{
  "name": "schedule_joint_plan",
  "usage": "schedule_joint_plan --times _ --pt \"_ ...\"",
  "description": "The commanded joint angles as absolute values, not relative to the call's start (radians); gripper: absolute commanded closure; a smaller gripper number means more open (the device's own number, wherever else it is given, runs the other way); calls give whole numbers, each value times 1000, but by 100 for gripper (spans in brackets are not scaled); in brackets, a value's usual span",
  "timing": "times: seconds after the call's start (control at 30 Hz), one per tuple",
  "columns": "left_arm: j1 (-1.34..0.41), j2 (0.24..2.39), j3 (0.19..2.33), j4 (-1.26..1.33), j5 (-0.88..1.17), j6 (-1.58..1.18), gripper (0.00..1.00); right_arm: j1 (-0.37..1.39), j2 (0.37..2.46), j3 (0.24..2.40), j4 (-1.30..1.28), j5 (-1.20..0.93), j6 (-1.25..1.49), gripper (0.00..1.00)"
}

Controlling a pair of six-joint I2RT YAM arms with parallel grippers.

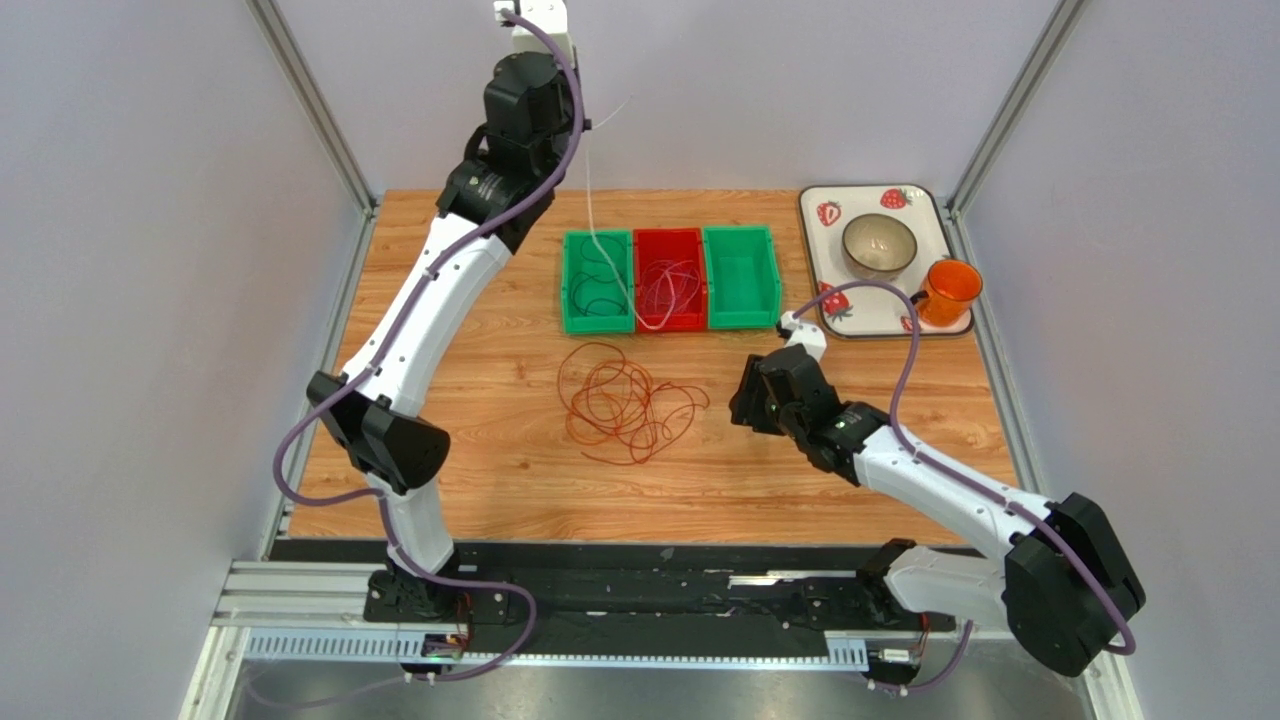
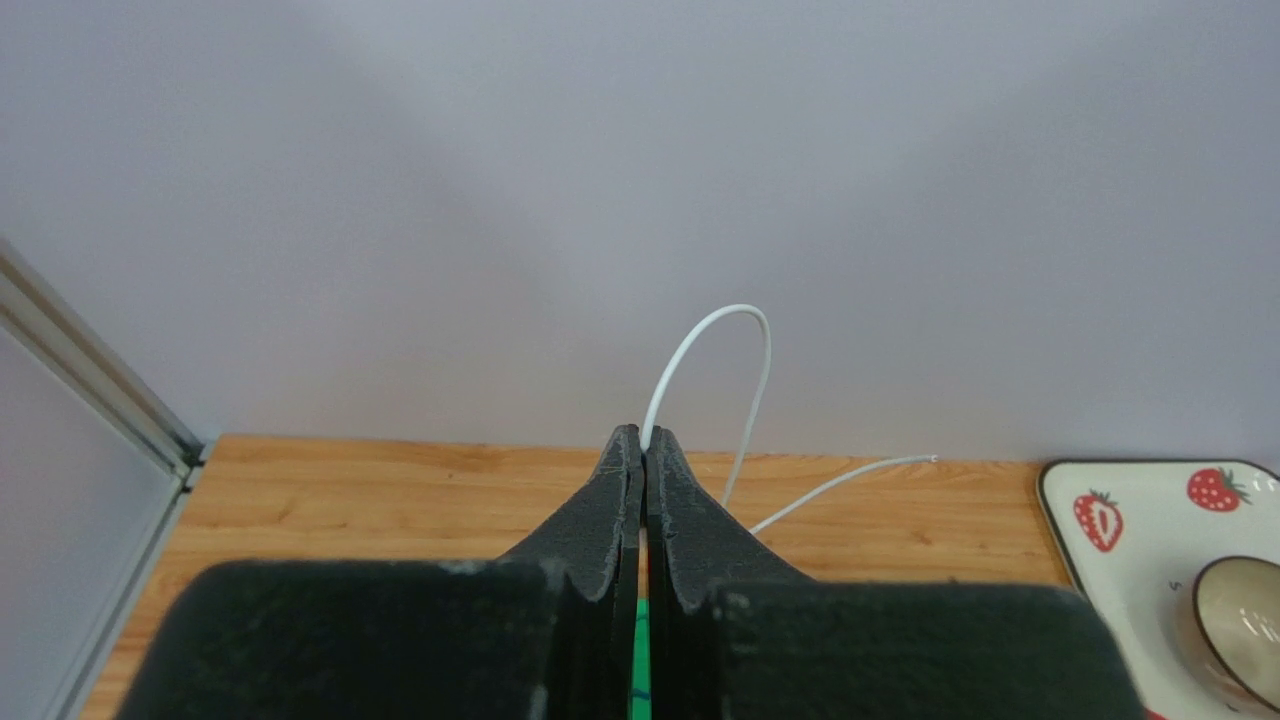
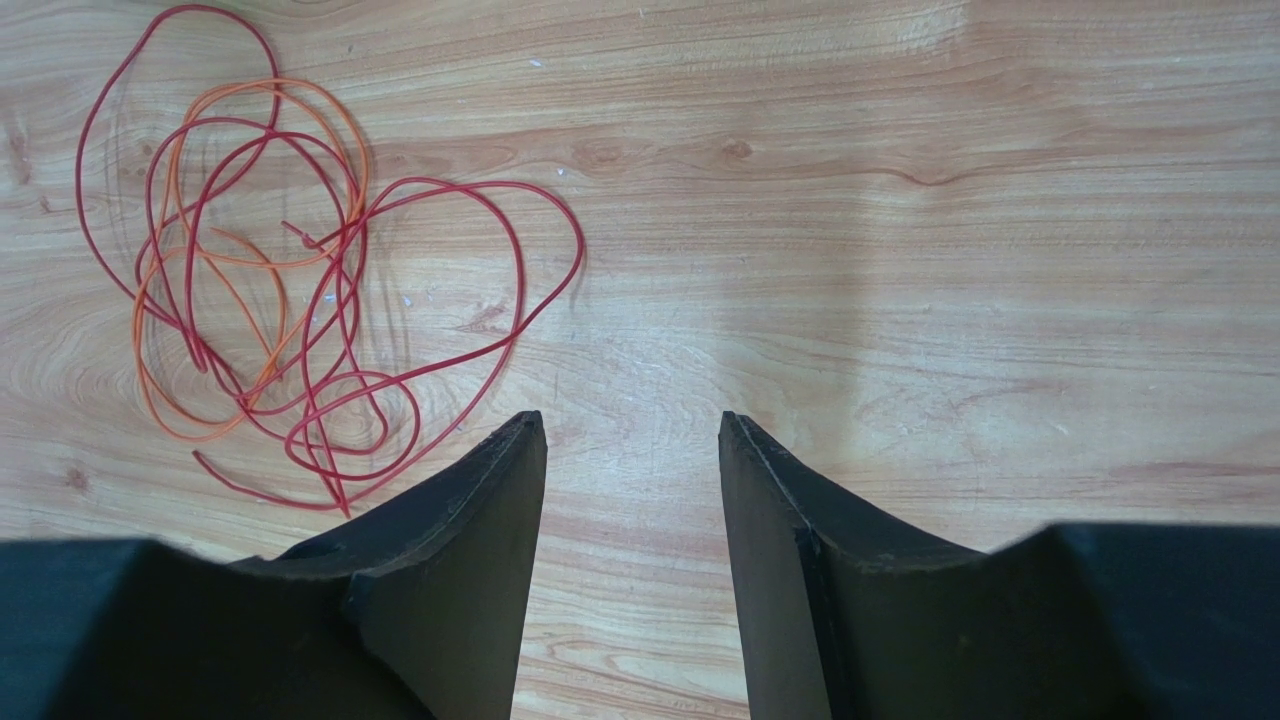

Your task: Untangle the cables

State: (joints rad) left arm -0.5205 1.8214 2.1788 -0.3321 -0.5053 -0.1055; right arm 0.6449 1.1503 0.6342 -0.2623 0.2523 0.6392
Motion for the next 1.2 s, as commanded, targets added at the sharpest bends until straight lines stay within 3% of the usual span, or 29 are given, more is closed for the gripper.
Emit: schedule_joint_plan --times 0.0,0.6,0.87,0.97,1.17 --pt "-505 1772 2214 -233 -506 -95 100 643 1126 629 -210 262 634 50" --pt "-503 1764 2484 -349 -453 -89 100 641 1120 621 -204 265 637 50" --pt "-503 1534 2163 -562 -433 -228 100 643 1112 617 -201 265 637 51" --pt "-505 1462 2008 -613 -332 -302 100 641 1114 620 -201 267 638 50" --pt "-512 1463 1825 -696 -259 -373 100 643 1109 617 -204 264 637 50"
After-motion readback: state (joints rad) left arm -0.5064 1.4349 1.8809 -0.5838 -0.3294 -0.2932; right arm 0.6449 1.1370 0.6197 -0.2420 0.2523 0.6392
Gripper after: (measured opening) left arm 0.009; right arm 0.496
